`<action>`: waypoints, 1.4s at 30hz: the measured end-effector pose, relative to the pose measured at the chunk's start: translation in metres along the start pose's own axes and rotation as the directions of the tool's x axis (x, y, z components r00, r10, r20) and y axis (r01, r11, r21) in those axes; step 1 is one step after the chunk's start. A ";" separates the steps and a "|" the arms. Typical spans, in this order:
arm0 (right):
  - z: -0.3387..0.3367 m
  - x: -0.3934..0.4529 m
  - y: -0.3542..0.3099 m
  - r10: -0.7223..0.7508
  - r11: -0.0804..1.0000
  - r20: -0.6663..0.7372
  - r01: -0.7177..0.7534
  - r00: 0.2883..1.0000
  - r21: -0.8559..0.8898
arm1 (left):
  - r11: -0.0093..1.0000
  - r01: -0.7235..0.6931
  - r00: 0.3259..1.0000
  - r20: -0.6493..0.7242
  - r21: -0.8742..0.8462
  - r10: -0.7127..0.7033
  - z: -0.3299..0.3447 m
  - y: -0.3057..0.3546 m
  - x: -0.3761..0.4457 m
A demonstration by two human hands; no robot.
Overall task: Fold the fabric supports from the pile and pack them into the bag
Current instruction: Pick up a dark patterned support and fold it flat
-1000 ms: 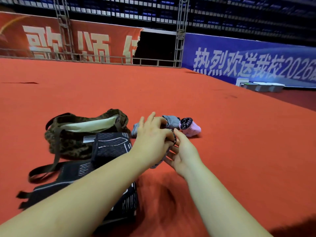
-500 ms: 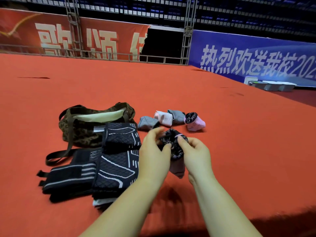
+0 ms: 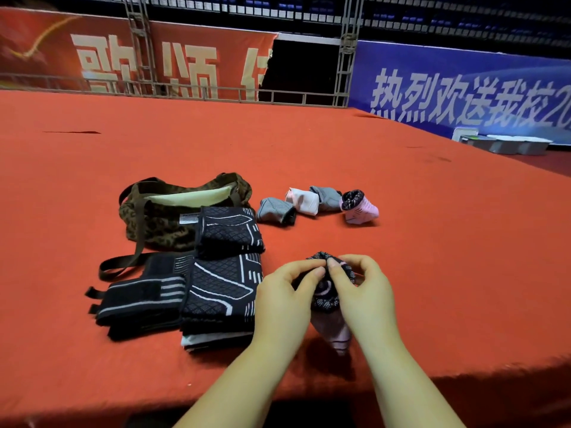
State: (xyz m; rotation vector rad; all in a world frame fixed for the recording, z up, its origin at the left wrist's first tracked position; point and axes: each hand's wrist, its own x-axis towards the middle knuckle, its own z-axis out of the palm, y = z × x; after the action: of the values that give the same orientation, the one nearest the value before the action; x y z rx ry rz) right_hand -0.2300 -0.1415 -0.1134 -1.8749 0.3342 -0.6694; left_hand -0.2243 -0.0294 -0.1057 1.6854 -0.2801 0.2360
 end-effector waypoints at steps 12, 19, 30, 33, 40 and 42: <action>-0.003 0.001 0.027 0.015 0.997 -0.024 -0.017 1.000 -0.079 | 0.931 0.052 0.991 -0.098 -0.361 -0.094 -0.020 0.011 -0.002; -0.004 0.011 0.040 0.086 0.990 -0.030 -0.089 0.996 -0.114 | 0.849 0.082 0.954 -0.204 -0.522 -0.218 -0.037 0.012 0.011; -0.014 0.025 0.063 0.194 0.962 -0.121 -0.213 0.973 -0.170 | 0.738 0.124 0.866 -0.291 -0.664 -0.407 -0.076 0.007 0.032; -0.014 0.022 0.057 0.151 0.976 -0.155 -0.173 0.976 -0.136 | 0.769 0.162 0.889 -0.247 -0.618 -0.385 -0.074 0.005 0.031; -0.035 0.028 0.028 -0.092 0.995 -0.240 0.079 0.966 -0.062 | 0.985 0.113 0.993 -0.028 0.129 -0.110 -0.061 0.010 0.028; -0.043 0.028 0.021 -0.137 0.990 -0.225 0.123 0.965 -0.076 | 0.921 0.024 0.998 0.048 0.388 -0.046 -0.052 0.014 0.025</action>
State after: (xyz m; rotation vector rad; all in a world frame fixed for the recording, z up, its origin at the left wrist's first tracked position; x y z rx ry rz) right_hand -0.2307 -0.1970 -0.1128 -1.8924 0.3860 -0.9798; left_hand -0.2051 0.0190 -0.0778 2.0917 -0.2559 0.2281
